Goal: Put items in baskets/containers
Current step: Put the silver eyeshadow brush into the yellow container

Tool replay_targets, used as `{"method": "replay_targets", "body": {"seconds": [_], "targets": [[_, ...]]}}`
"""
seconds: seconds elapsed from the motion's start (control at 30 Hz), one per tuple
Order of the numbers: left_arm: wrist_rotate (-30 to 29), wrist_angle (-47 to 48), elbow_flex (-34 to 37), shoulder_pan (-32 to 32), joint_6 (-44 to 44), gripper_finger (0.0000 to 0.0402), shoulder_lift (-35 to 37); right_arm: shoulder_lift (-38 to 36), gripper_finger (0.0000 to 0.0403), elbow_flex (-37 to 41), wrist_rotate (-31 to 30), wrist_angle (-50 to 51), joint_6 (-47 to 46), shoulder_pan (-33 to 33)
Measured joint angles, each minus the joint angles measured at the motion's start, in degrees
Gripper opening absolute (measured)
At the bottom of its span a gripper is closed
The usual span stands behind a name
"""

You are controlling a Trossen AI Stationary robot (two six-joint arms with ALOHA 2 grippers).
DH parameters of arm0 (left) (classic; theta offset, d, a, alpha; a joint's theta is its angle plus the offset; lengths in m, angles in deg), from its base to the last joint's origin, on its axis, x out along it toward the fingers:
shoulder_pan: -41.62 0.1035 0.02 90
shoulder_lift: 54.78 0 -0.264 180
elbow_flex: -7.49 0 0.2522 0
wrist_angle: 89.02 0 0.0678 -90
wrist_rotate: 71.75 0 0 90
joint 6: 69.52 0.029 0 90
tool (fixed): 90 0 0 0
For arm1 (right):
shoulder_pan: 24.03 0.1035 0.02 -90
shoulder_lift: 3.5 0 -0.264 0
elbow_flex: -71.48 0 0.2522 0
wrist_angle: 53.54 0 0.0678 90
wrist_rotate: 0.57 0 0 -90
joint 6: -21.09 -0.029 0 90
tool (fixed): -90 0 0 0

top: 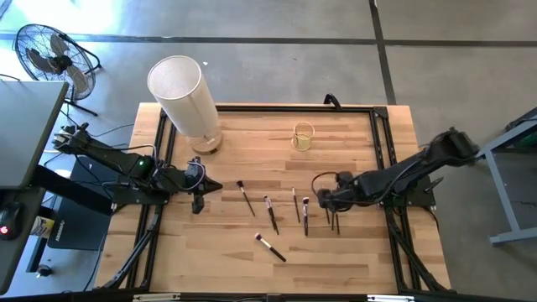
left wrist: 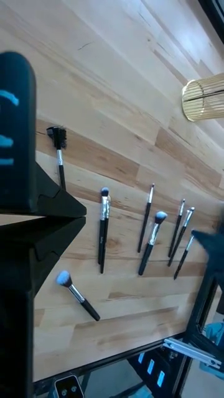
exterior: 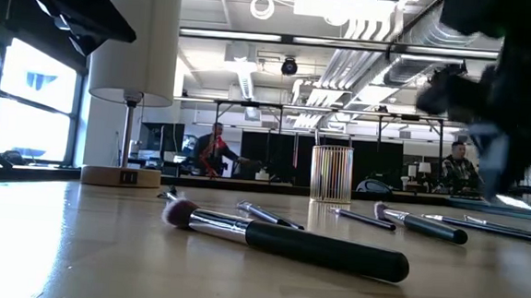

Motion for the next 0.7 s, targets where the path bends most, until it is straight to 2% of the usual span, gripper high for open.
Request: {"method": "replay_targets", "body": {"seconds": [0.27,0.4,0.47,0.53,0.6,0.7], "targets": [[0.15,-2.11,0.0,0.02,-0.51,0.0,0.0,-17.64,0.0002,0.36,-22.28,0.97,18.61,-0.23],[0.02,-4.02,0.0,0.02,-0.49,0.0,0.0,-24.28,0.0001,0.36,-28.13,-1.46,34.72,-5.46],[-1.08,-5.17,0.0,0.02,-0.51,0.0,-0.02,-26.37,0.0001,0.36,-27.14,-4.27,44.17,-10.29],[-3.41,-7.16,0.0,0.02,-0.43,0.0,-0.57,-27.64,0.0001,0.36,-23.01,-9.67,55.04,-16.54],[-5.21,-8.95,-0.11,0.02,-0.63,0.0,-1.62,-27.8,0.0001,0.36,-16.26,-17.06,66.82,-24.21],[-5.63,-11.43,-0.1,0.03,-1.35,0.0,-2.6,-26.05,0.0001,0.36,-1.97,-30.01,81.42,-36.53]]}}
